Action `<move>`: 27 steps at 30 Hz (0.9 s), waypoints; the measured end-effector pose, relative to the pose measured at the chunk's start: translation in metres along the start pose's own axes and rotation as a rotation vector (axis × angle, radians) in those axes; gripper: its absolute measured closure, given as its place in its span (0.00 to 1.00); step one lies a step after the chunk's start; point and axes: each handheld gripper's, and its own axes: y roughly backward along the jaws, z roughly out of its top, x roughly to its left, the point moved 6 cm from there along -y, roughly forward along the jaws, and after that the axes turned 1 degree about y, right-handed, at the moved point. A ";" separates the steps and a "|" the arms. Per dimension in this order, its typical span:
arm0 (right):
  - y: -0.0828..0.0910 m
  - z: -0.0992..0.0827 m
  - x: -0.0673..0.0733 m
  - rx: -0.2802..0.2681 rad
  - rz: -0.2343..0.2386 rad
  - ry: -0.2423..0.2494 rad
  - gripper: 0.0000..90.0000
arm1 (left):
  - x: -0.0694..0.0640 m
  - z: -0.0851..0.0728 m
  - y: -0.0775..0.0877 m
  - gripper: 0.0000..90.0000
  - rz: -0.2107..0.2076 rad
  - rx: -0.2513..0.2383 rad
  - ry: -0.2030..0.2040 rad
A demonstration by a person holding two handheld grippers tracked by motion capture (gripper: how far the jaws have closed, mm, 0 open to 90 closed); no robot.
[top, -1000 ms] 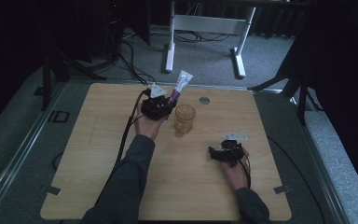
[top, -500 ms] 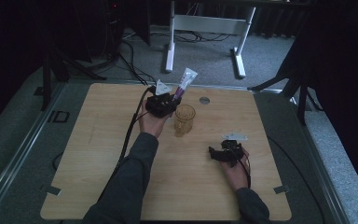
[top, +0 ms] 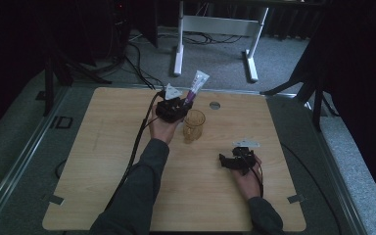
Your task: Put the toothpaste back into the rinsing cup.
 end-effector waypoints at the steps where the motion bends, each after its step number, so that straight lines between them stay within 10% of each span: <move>1: 0.000 0.000 0.000 0.000 0.000 0.000 0.21 | 0.000 0.000 -0.001 0.81 -0.001 -0.002 0.000; 27: 0.000 0.000 0.000 0.000 0.001 0.001 0.21 | -0.005 0.014 -0.011 0.80 -0.008 -0.029 0.003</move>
